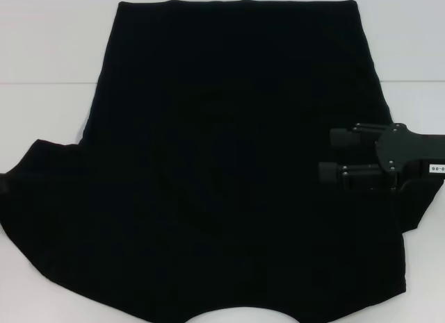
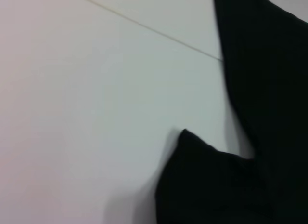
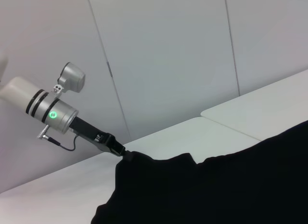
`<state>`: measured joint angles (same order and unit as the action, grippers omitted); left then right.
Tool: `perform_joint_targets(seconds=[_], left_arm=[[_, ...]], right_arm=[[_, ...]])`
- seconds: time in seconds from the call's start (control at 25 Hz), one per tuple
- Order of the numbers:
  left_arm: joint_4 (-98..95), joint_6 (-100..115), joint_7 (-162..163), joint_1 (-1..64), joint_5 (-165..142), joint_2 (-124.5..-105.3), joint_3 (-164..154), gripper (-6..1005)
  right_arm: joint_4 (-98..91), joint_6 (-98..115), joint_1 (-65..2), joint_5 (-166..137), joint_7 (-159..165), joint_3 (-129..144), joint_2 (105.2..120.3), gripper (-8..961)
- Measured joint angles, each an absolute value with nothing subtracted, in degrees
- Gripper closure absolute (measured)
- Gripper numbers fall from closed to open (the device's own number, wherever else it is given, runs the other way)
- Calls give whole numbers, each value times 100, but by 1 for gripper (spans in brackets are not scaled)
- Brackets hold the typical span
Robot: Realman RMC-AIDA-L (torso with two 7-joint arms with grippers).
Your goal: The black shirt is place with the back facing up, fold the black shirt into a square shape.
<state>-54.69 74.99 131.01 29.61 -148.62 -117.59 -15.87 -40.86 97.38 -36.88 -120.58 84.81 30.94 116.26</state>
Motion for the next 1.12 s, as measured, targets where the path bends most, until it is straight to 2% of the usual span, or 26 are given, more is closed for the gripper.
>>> perform_joint_targets(seconds=[0.56,1.0,1.12], left_arm=[[-5218,7742,12760,3407,-13930,-11824,-2633,993],[-4881,7715,12443,3814,-13736,-12111,-3879,992],[-4908,7968,12100,3739,-13416,-12188,-3881,873]], right_arm=[[-4087,9782,-3564,-12059,8481,2985,11636,72],[-4079,9791,-3559,-12058,8481,2971,11645,93],[-4082,9791,-3587,-12058,8486,2969,11629,99]])
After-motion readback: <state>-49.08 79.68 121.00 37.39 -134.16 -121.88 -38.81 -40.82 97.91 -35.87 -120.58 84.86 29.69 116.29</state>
